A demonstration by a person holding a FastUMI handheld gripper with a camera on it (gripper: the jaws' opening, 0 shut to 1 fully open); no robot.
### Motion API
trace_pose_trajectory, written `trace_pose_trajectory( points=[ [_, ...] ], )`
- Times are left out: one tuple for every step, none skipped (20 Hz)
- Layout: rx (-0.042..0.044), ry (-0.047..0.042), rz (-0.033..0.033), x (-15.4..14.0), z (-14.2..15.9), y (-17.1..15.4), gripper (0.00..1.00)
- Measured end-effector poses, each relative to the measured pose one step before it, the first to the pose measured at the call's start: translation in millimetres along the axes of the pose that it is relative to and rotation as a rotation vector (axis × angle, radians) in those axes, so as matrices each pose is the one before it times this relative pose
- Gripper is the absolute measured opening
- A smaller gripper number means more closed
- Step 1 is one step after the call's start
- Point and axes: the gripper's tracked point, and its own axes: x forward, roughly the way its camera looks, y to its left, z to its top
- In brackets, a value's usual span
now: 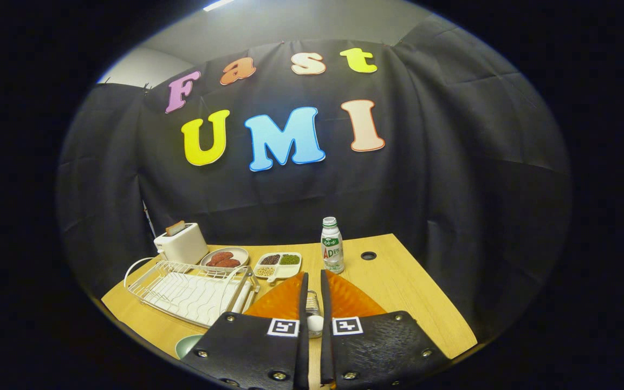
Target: Take the plate from the dish rack, then take the spoon from the basket and place it into the plate.
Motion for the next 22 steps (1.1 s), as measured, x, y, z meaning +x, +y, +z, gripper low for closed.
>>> trace_pose_trajectory(
  points=[
    [0.00297,-0.00244,-0.01251,-5.98,5.08,-2.06,0.08],
    [0.00001,0.00263,-0.01516,-5.77,2.3,-1.83,0.08],
    [-0.00408,0.00728,-0.01774,-5.38,0.95,-2.86,0.08],
    [-0.00705,0.01166,-0.00886,-4.58,-2.05,-0.45,0.08],
    [-0.00547,0.00912,-0.0066,-5.29,-1.62,0.57,0.08],
    [0.00212,0.01212,-0.00252,-3.11,-0.78,1.23,0.08],
    [0.00567,0.01368,0.00548,-4.75,-1.97,3.7,0.08],
    [0.00148,0.01351,0.00492,-3.7,-4.69,4.68,0.08],
    [-0.00183,0.01486,0.00417,-2.73,-3.57,4.52,0.08],
    [-0.00471,0.01575,0.0127,-1.21,-4.46,6.03,0.08],
    [-0.00785,0.01009,0.01425,-1.33,-3.56,8.14,0.08],
    [-0.00747,0.00488,0.0216,-1.26,-1.71,8.66,0.08],
    [-0.00172,0.00981,0.02283,-0.25,-1.77,9.86,0.08],
    [-0.00002,0.01216,0.02034,1.61,-4.59,8.54,0.08],
    [-0.00293,0.01214,0.02099,1.9,-3.25,9.56,0.08],
    [-0.0068,0.01074,0.01758,2.19,-2.76,8.44,0.08],
    [-0.00732,0.01169,0.01763,2.16,-3.26,8.25,0.08],
    [-0.00835,0.01151,0.01963,1.93,-2.84,8.82,0.08],
    [-0.00759,0.0104,0.01711,2.93,-2.96,7.82,0.08],
    [-0.0068,0.01049,0.01805,2.81,-2.66,8.03,0.08],
    [-0.00595,0.01224,0.0176,2.4,-3.46,7.63,0.08],
    [-0.00614,0.01235,0.01577,2.61,-2.58,6.33,0.08]
  ],
)
